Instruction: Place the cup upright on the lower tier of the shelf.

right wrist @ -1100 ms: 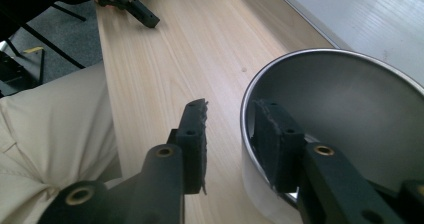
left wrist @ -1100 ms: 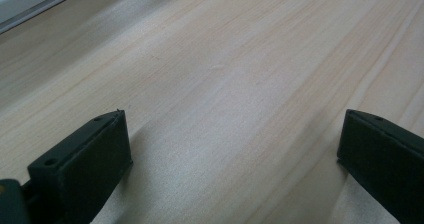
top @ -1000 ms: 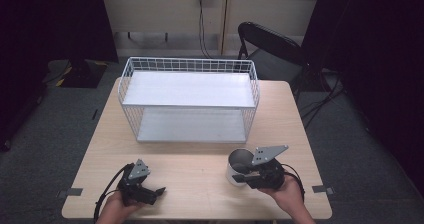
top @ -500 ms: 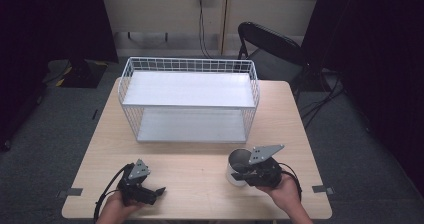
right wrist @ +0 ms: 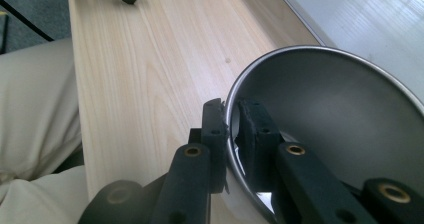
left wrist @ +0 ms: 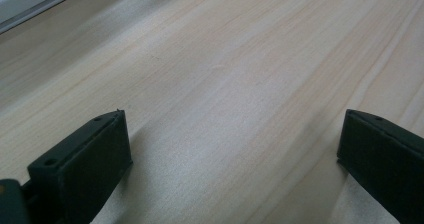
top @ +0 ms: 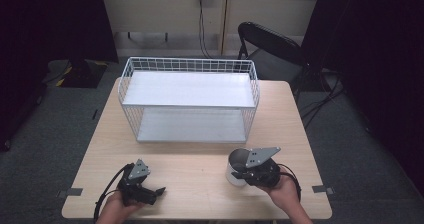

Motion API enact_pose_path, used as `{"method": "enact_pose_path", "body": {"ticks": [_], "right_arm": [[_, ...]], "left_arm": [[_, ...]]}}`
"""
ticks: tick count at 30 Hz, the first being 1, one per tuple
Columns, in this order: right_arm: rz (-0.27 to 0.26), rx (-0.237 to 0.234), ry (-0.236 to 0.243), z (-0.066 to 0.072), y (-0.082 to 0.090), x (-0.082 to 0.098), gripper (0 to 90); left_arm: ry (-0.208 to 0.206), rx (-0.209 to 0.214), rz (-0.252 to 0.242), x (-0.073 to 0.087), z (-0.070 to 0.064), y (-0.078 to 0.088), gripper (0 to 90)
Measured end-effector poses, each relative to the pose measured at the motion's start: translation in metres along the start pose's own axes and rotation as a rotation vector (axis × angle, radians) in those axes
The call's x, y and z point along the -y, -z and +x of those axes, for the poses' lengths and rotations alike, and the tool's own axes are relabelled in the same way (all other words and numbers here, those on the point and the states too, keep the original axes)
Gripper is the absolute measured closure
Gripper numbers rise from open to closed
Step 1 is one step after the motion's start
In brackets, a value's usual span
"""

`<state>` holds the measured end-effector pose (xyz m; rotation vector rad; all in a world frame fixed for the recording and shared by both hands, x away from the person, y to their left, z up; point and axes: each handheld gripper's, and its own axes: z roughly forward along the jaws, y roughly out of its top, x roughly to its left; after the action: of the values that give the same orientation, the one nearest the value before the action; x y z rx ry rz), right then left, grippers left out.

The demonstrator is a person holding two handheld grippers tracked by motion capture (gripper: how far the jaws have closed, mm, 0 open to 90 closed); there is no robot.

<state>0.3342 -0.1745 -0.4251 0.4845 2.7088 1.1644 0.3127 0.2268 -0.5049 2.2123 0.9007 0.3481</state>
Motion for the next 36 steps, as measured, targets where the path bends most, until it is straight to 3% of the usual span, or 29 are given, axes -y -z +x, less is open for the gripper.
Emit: {"method": "enact_pose_path", "body": {"ticks": [3, 20, 36], "right_arm": [[-0.011, 0.007, -0.013, -0.001, 0.001, -0.001, 81.9], [-0.038, 0.063, 0.024, -0.005, -0.002, -0.013, 82.4], [-0.037, 0.071, 0.048, -0.013, -0.008, -0.031, 82.6]], "left_arm": [[0.000, 0.000, 0.001, 0.000, 0.000, 0.000, 0.0], [0.000, 0.000, 0.000, 0.000, 0.000, 0.000, 0.0], [0.000, 0.000, 0.000, 0.000, 0.000, 0.000, 0.0]]}}
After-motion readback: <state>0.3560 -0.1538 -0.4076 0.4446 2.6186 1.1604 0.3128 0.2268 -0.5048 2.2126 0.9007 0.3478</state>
